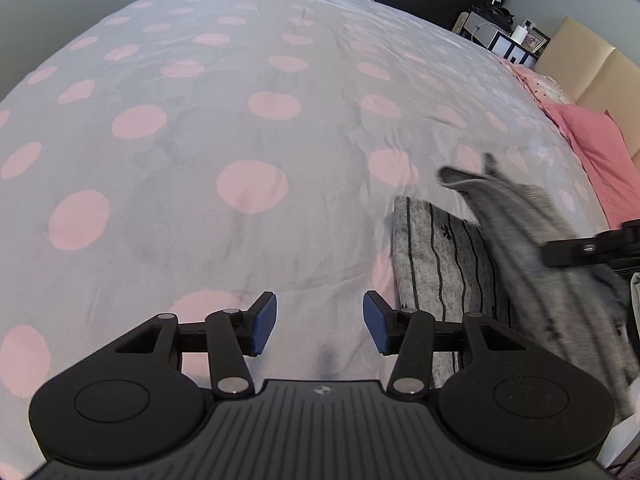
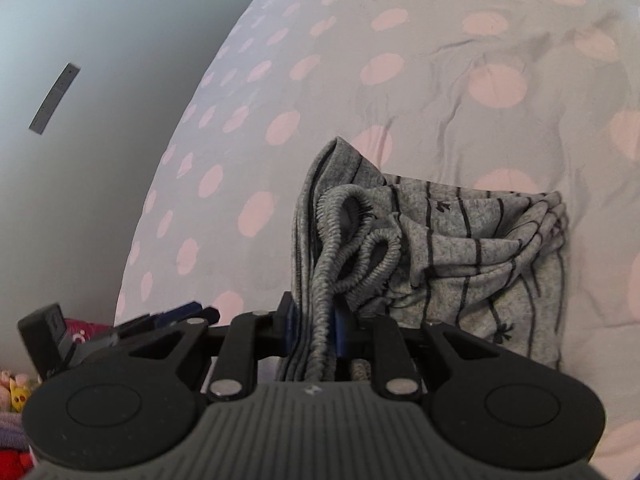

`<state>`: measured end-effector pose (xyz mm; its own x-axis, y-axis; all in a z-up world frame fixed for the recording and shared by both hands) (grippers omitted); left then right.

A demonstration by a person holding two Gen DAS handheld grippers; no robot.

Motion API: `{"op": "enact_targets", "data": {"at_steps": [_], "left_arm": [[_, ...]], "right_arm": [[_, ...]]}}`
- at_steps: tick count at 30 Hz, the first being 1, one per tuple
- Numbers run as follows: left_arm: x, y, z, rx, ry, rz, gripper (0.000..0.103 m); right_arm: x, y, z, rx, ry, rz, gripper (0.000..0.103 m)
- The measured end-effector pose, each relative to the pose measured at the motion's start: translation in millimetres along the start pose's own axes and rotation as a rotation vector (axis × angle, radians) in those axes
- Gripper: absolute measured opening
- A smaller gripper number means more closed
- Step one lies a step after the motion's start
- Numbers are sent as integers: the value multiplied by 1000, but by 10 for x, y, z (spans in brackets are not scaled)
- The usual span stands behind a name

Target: Fold clothes

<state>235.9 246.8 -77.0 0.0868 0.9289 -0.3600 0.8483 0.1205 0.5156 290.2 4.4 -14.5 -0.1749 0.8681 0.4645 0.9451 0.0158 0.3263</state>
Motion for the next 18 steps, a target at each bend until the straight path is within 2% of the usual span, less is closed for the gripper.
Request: {"op": "enact_targets", "data": {"at_steps": [4, 7, 9, 13, 16, 18], "left_arm": [[-17, -29, 33, 12, -4, 3, 46], [-48, -48, 60, 22, -6, 13, 46], [-78, -60, 70, 28, -6, 21, 46], [-177, -62, 54, 26, -19, 45, 46], [-289, -64, 28, 19, -42, 70, 46], [-386, -64, 12, 7, -75, 90, 46]], "right_arm": [[-28, -104, 285, 52, -7, 1, 26], [-13, -160, 396, 80, 38, -4, 35], [36, -180, 361, 77, 60, -32, 35], [123, -208, 171, 31, 38, -154, 42], [162, -236, 6, -14, -2, -269, 42], [159, -297, -66, -34, -67, -379, 40]]}}
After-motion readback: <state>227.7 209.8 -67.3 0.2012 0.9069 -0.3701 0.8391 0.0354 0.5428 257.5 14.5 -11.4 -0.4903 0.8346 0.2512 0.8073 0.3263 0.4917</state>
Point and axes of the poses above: each gripper's, at about its wrist camera, not at the fingertips, and z roughly the way its jaws point, x to its left, y to its top, the point moved 3 cm from there along z, roughly the way its jaws point, and after that the axes turned 9 degrees about -y, right-handed, at the moved point
